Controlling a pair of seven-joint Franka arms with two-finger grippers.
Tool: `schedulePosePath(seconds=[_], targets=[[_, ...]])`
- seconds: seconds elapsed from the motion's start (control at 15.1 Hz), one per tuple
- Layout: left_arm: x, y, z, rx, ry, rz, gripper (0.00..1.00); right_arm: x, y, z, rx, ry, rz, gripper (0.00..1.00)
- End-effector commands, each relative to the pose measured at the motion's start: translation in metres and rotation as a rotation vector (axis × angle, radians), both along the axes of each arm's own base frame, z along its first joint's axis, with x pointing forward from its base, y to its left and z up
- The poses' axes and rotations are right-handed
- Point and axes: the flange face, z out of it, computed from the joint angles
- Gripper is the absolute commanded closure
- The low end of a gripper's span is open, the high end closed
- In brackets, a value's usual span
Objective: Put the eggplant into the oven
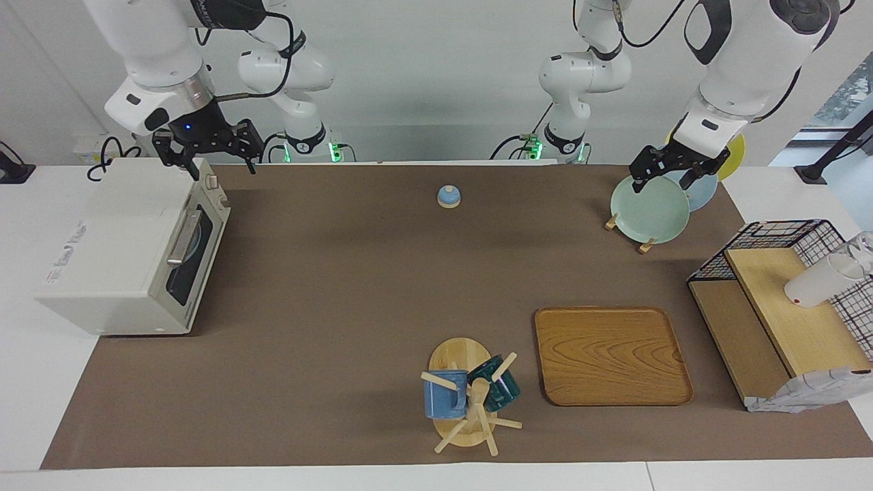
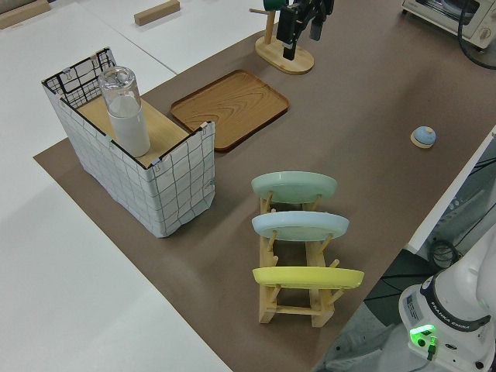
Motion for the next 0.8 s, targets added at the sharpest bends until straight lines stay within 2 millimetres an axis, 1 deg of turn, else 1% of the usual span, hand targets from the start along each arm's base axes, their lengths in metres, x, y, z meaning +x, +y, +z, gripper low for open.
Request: schedulePosePath(seconds=[0.0, 0.07, 0.2, 0.4, 0.6, 0.73], targets=[[-0.003, 0.003, 0.006, 0.013, -0.009, -0.001, 0.0, 0.002, -0.012, 0.006, 0.014, -0.007, -0.042, 0.0], [-0.003, 0.003, 0.006, 0.013, -0.009, -0.001, 0.0, 0.004, -0.012, 0.007, 0.014, -0.019, -0.043, 0.0], [-0.003, 0.003, 0.006, 0.013, -0.009, -0.001, 0.0, 0.003, -0.008, 0.0, 0.01, -0.015, -0.044, 0.0], [-0.003, 0.003, 0.006, 0.013, -0.009, -0.001, 0.0, 0.003, -0.009, -0.005, 0.009, -0.006, -0.049, 0.0], [-0.003, 0.003, 0.006, 0.013, -0.009, -0.001, 0.0, 0.004, -0.012, -0.019, 0.008, 0.006, -0.053, 0.0], [-0.003, 0.003, 0.006, 0.013, -0.009, -0.001, 0.0, 0.005, -0.013, -0.018, 0.009, 0.0, -0.054, 0.0]])
